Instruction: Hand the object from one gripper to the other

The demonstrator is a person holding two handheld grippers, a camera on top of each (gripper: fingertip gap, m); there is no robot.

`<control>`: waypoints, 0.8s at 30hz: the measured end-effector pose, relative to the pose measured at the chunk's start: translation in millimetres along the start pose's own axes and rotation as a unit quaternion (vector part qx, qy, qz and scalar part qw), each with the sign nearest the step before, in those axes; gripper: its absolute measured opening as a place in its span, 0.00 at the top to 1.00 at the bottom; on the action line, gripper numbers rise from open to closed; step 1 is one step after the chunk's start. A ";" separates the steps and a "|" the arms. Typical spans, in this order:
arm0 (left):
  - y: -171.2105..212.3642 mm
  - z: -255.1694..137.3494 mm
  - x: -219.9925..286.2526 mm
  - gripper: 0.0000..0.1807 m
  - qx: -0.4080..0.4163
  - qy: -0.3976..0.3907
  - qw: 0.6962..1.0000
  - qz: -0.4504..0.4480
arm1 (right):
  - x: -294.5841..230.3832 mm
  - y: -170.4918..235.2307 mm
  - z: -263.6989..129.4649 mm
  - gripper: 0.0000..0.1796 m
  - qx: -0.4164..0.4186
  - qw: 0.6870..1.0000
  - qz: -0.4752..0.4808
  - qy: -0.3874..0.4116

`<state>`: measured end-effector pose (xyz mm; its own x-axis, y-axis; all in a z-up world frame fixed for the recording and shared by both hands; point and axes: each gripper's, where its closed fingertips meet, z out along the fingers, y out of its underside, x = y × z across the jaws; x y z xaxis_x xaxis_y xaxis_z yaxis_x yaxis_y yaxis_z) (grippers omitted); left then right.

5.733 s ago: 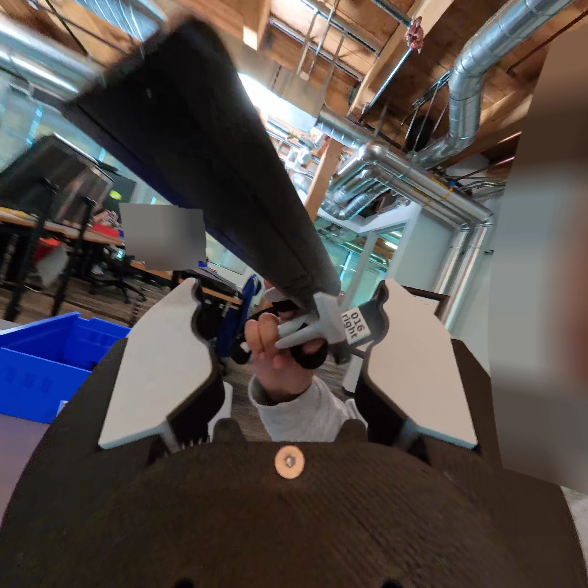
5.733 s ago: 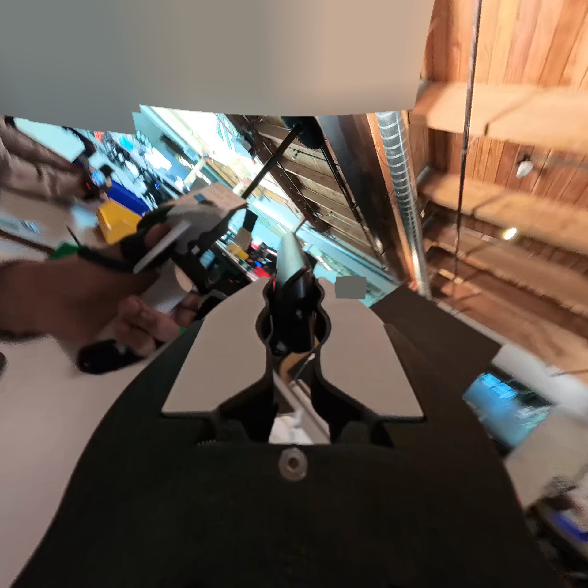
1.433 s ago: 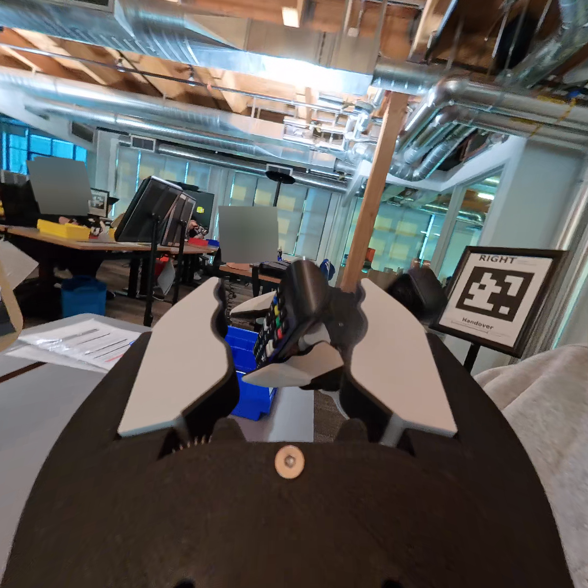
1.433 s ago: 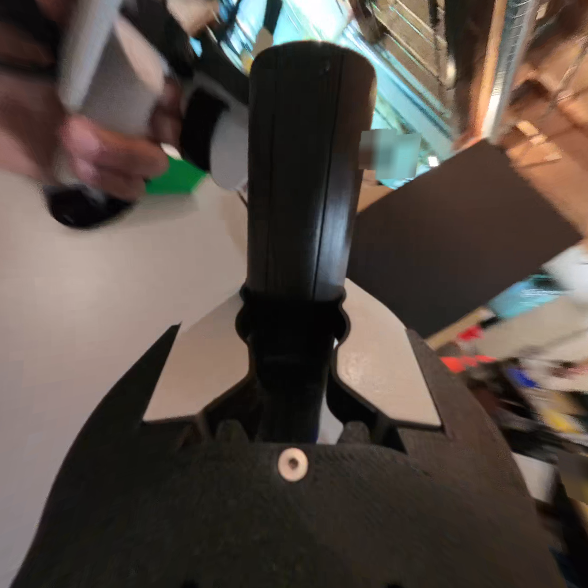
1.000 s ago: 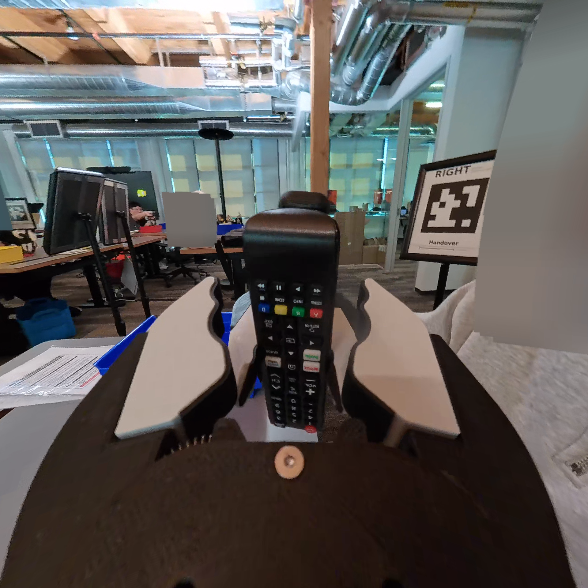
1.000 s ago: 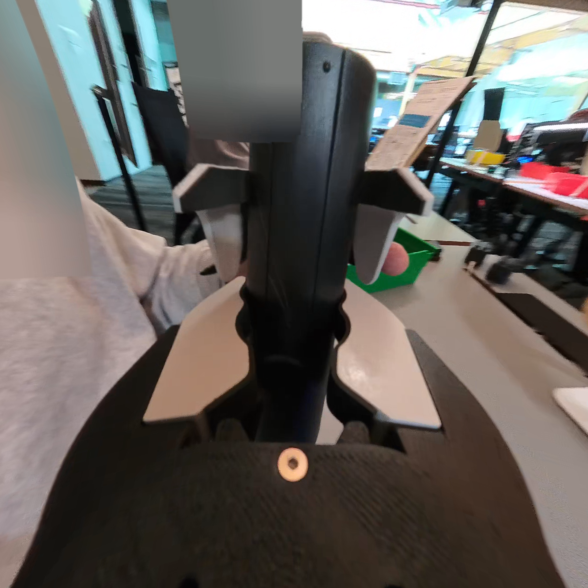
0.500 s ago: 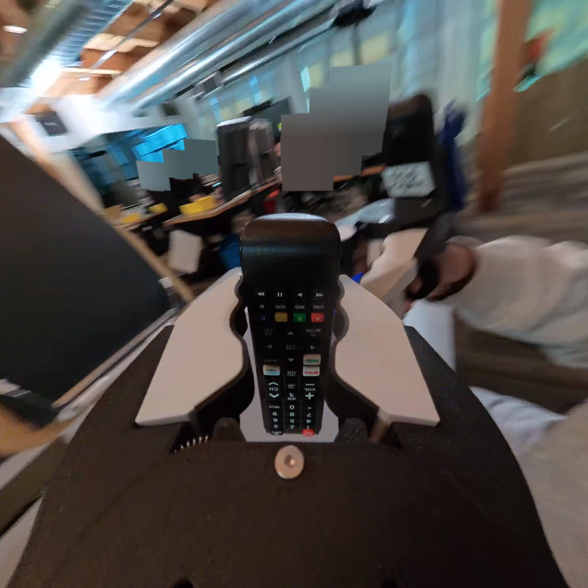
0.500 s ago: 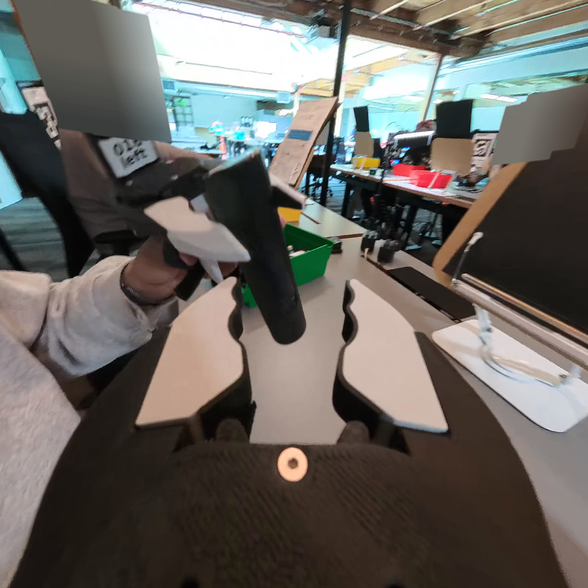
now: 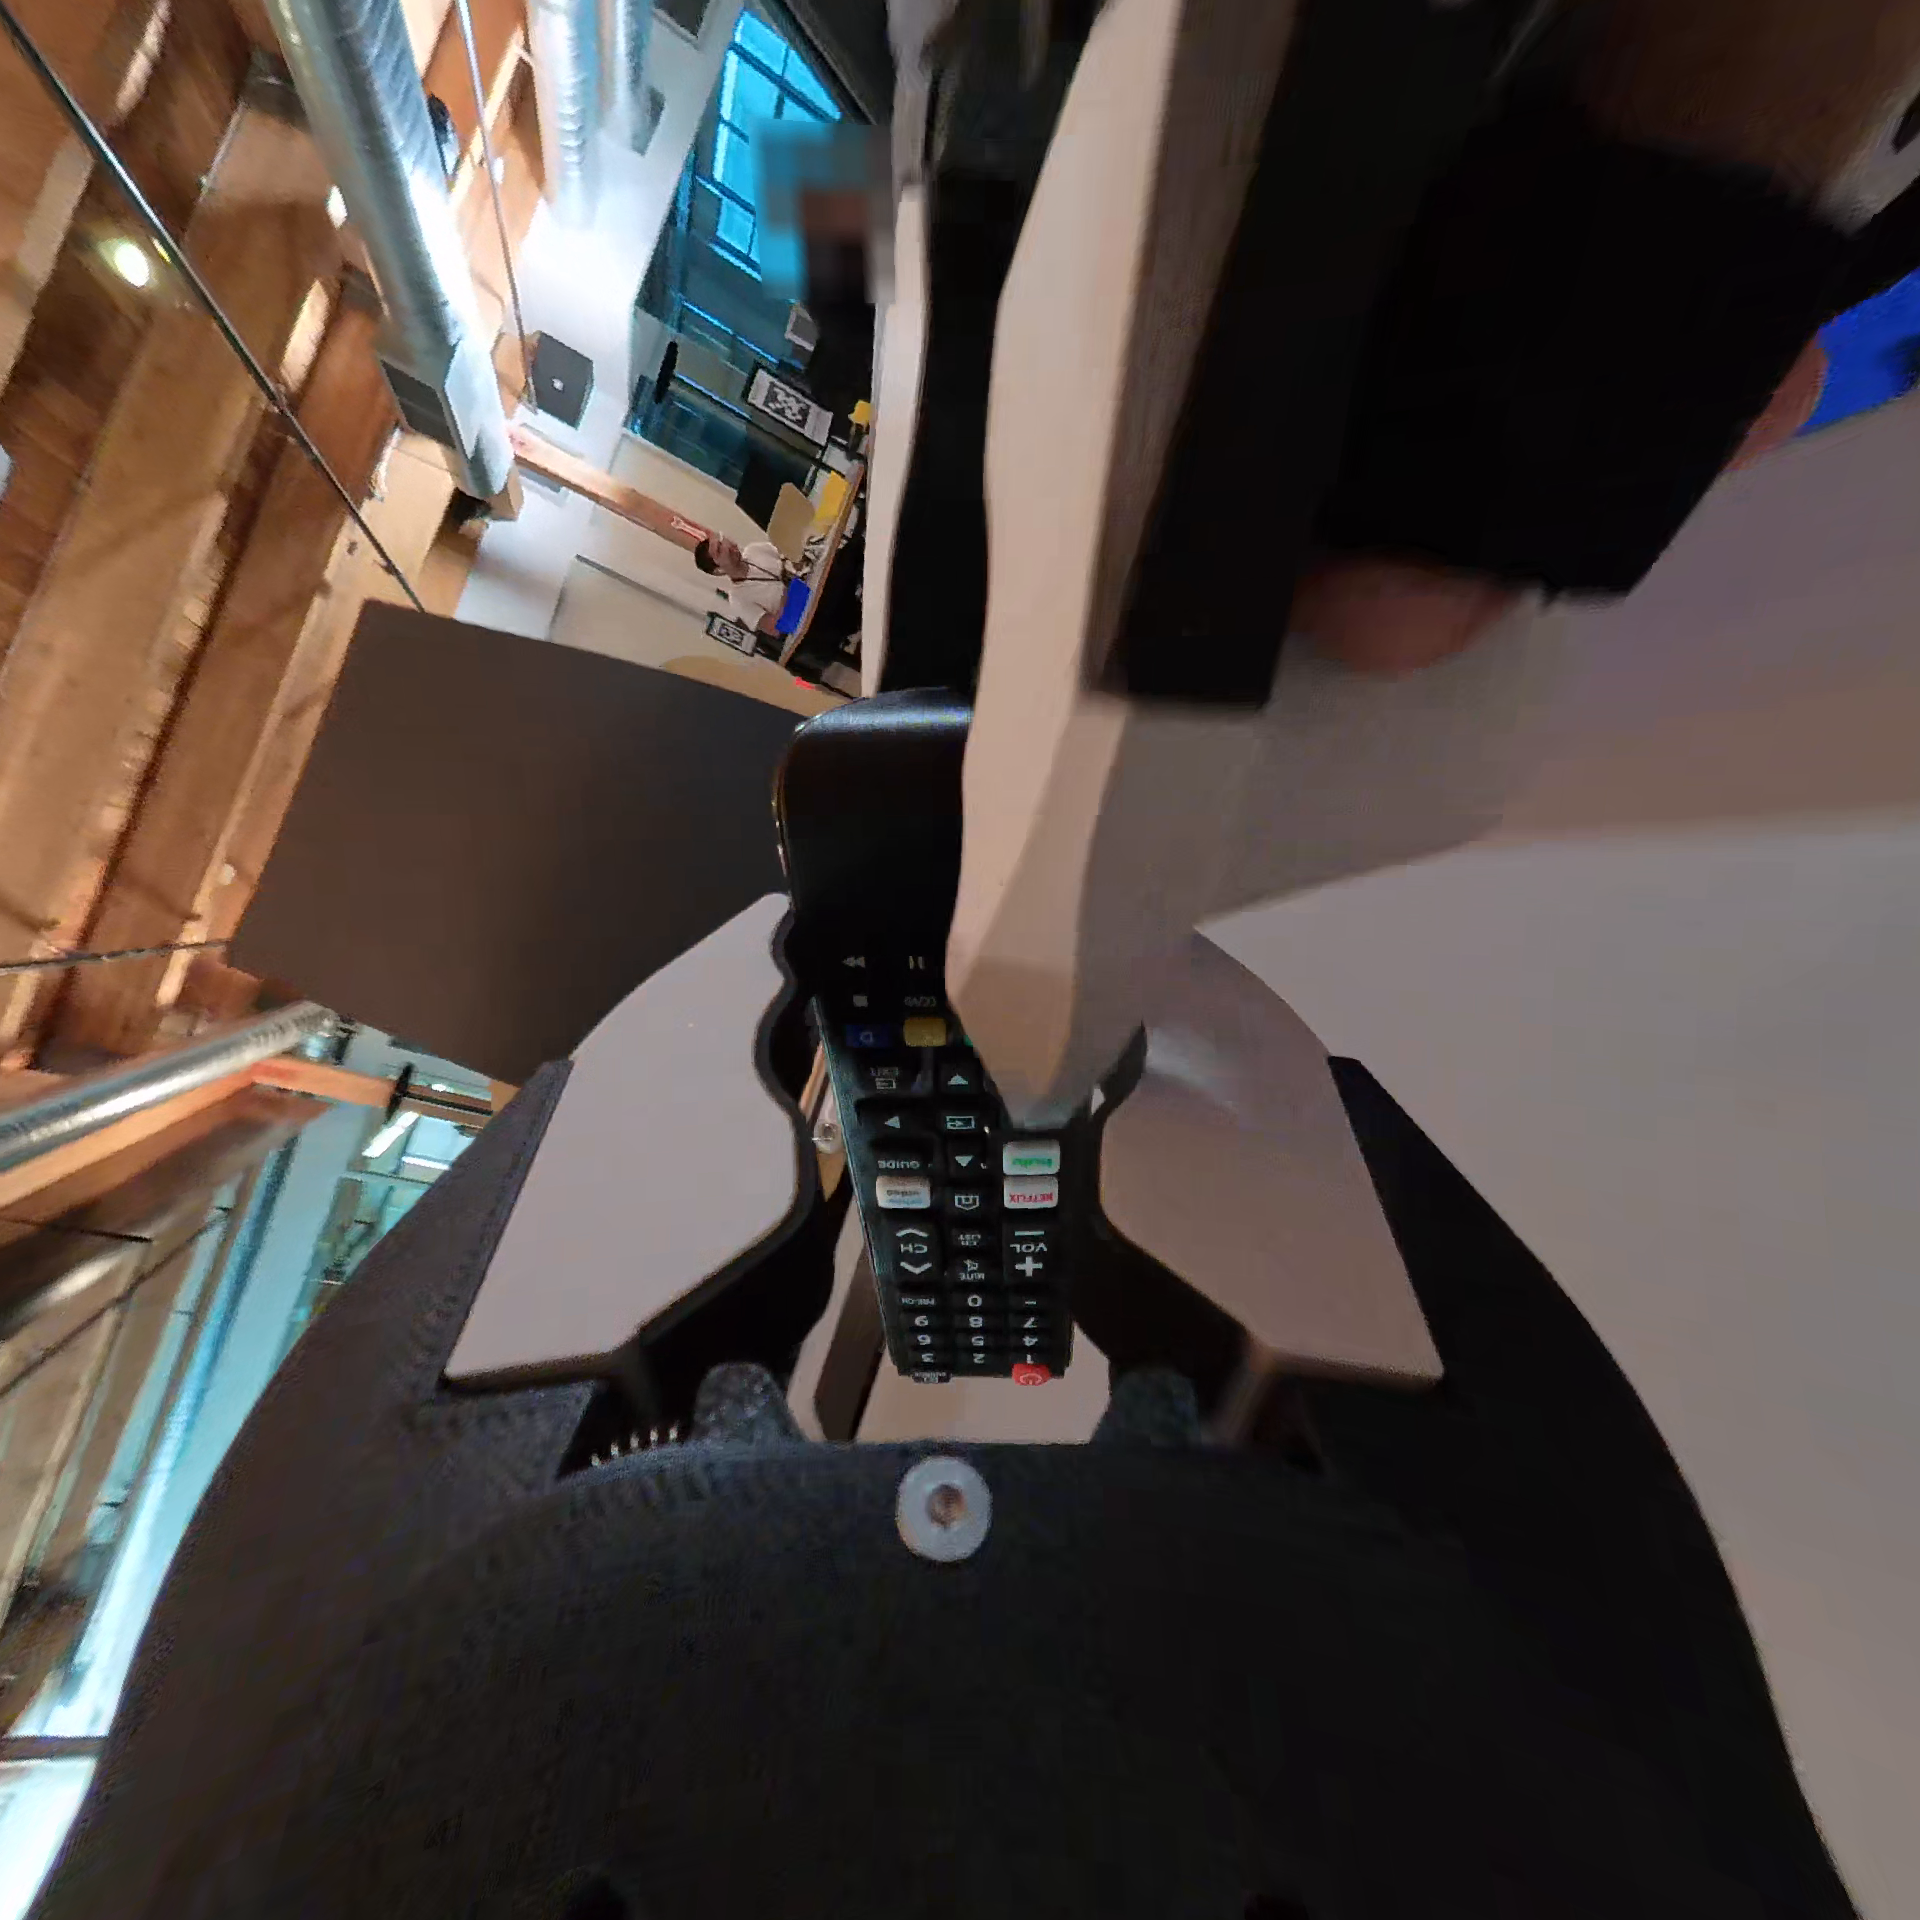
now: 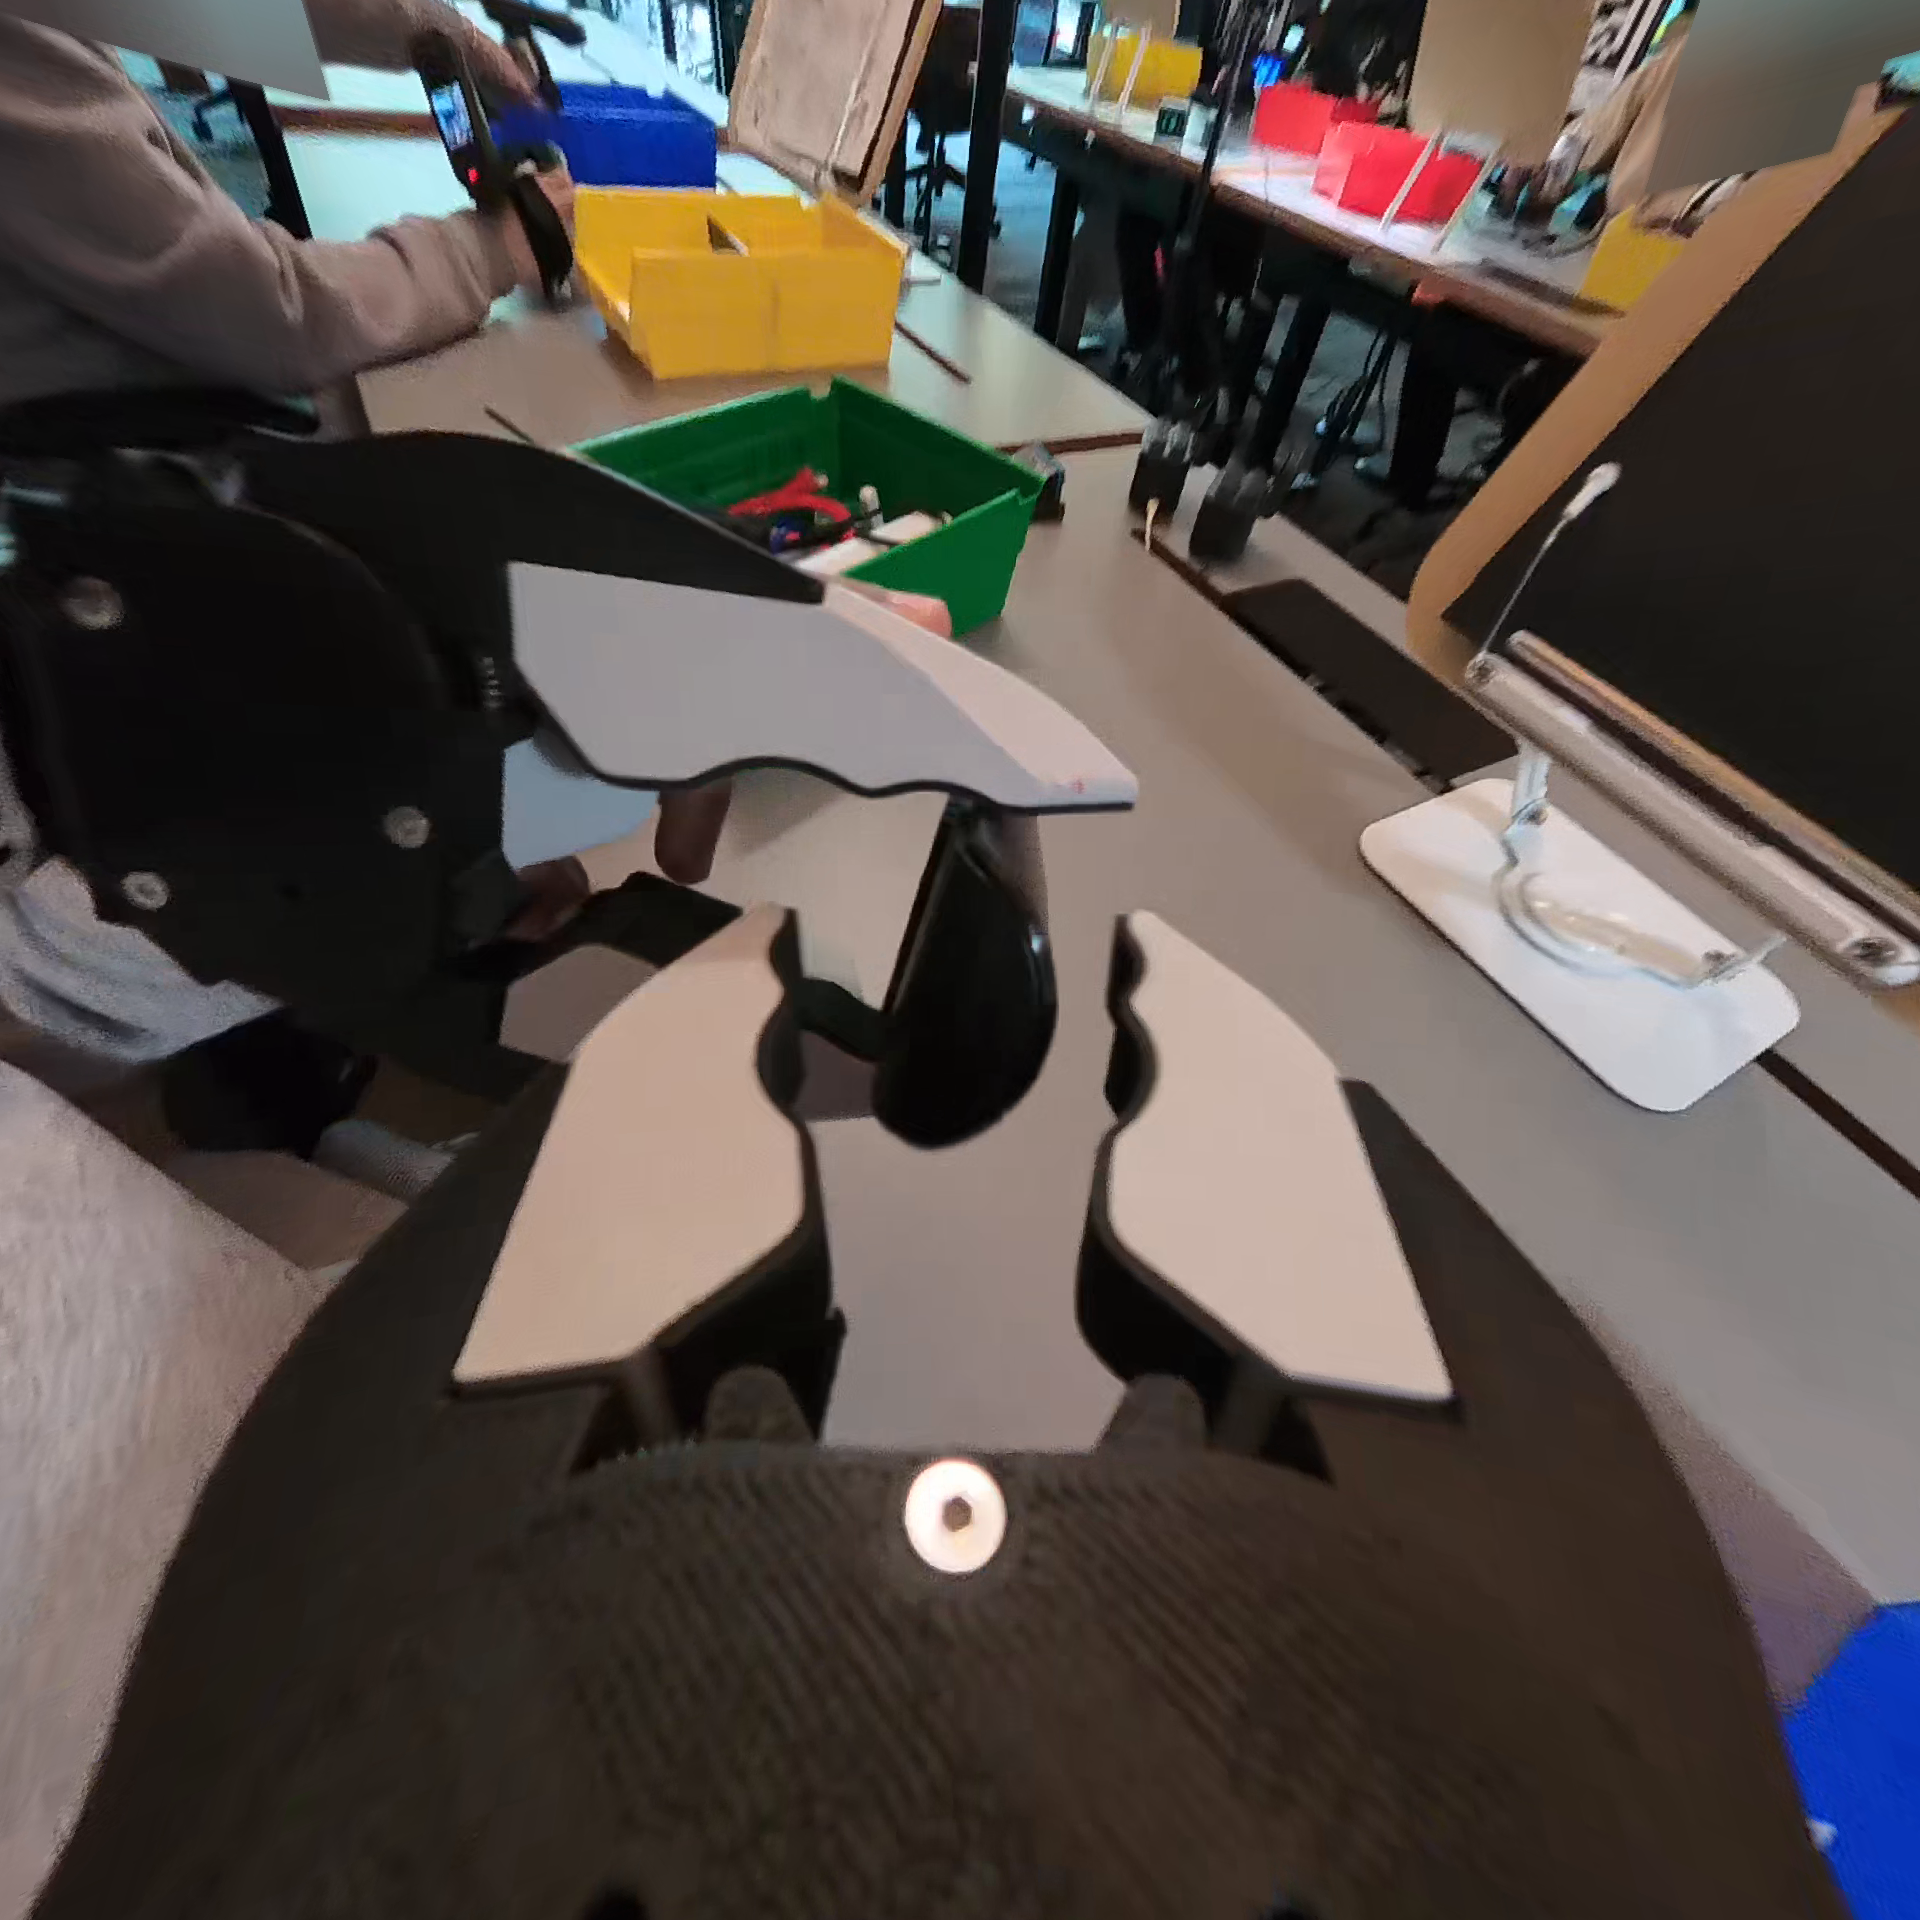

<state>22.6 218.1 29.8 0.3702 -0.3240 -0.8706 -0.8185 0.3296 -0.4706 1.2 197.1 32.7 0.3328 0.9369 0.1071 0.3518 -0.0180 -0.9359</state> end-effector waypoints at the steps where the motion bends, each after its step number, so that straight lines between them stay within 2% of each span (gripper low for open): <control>1: -2.6 -0.1 2.5 0.71 0.000 -0.005 1.000 0.015 | -1.7 4.2 3.6 0.77 -0.008 1.000 0.001 -0.004; 2: -5.3 -0.4 4.9 0.71 0.001 -0.009 0.999 0.030 | -1.3 6.4 5.9 0.84 -0.010 1.000 0.001 -0.004; 5: -7.3 -0.7 4.3 0.71 0.000 -0.030 0.998 0.060 | 0.0 5.0 6.0 0.85 0.003 1.000 0.009 -0.012; 7: -10.5 -1.8 0.8 0.68 0.021 -0.036 0.998 0.047 | 1.3 2.0 3.5 0.85 0.013 1.000 0.021 -0.019; 10: -7.3 -4.0 -17.9 0.44 0.030 -0.056 0.998 -0.002 | 14.0 -0.9 -3.4 0.86 0.027 0.999 0.025 -0.002; 12: -2.7 -8.1 -32.6 0.39 0.042 -0.058 0.996 -0.052 | 21.4 -5.1 -10.4 0.86 0.044 0.998 0.033 -0.001; 15: 5.1 -14.6 -52.2 0.38 0.077 -0.036 0.985 -0.152 | 24.6 -17.0 -23.8 0.86 0.084 0.995 0.054 -0.024; 19: 17.4 -12.3 -54.8 0.37 0.118 0.061 0.945 -0.300 | 29.3 -28.6 -38.4 0.86 0.118 0.990 0.072 -0.034; 22: 11.5 -5.2 -21.1 0.34 0.139 0.217 0.879 -0.402 | 32.9 -35.6 -46.4 0.86 0.145 0.986 0.081 -0.036; 24: 8.6 0.1 1.0 0.33 0.141 0.292 0.833 -0.449 | 31.8 -42.9 -53.0 0.86 0.172 0.979 0.099 -0.056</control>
<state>16.0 220.7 24.9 0.4330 -0.9010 0.0289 -0.1613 -0.1089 -0.9809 43.1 209.1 94.0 0.2608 0.9595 -0.1065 -0.0309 -0.1019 -0.9943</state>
